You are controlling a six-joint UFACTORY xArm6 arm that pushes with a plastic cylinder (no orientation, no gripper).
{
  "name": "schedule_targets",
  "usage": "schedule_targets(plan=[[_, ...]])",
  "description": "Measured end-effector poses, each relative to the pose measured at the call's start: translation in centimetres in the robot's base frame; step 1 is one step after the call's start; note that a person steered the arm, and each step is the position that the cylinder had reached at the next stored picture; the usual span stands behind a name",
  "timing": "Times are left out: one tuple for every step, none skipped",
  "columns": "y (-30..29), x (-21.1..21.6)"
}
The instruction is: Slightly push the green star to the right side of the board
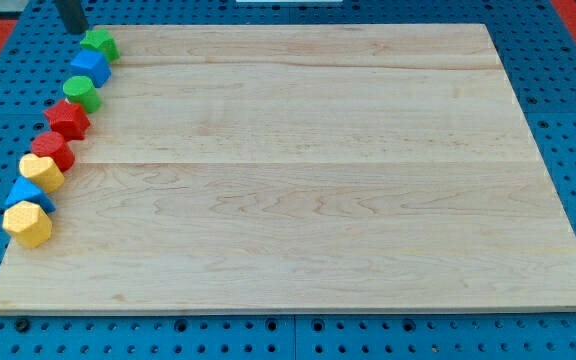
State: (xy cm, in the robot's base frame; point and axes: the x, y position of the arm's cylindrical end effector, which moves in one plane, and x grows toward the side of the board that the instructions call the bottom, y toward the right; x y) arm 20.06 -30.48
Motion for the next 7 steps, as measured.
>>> schedule_targets(plan=[[0.0,2.4],[0.8,4.0],[0.4,4.0],[0.0,4.2],[0.0,4.4],[0.0,4.6],[0.0,4.6]])
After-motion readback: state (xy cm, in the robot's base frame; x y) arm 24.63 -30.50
